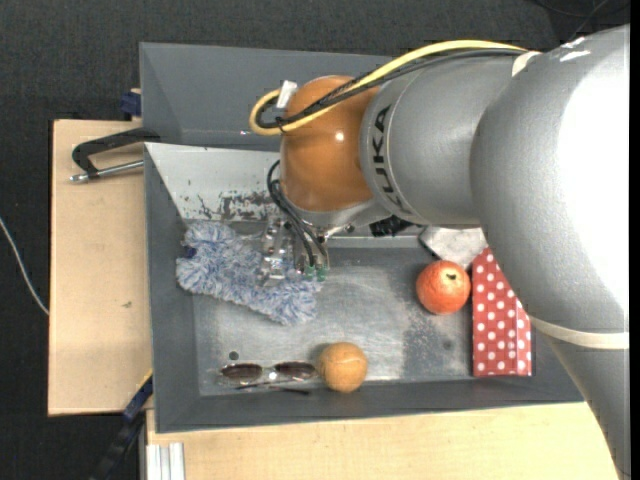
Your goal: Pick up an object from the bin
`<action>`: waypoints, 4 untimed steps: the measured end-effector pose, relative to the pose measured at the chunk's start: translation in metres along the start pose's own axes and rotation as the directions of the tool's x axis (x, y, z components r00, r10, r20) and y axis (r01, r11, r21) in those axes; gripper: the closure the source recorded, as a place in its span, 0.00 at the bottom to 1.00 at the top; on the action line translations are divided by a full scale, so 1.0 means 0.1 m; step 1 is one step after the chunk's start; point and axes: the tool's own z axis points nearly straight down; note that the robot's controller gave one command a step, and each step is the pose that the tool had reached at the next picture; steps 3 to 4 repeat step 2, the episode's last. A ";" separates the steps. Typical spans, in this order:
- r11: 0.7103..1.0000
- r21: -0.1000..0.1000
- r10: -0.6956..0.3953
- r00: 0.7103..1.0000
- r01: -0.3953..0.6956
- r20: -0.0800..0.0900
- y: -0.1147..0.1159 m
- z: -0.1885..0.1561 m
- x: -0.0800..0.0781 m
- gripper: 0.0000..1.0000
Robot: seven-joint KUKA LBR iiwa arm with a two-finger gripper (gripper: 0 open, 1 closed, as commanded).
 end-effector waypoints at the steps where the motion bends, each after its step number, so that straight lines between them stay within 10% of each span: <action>1: 1.000 -0.001 0.000 1.000 0.000 0.004 0.00 -0.13 -0.01 1.00; 4: 1.000 -0.001 0.000 1.000 0.000 0.004 0.01 -0.23 -0.01 1.00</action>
Offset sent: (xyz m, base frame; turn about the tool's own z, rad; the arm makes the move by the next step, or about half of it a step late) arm -0.0001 0.0000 0.0417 0.0000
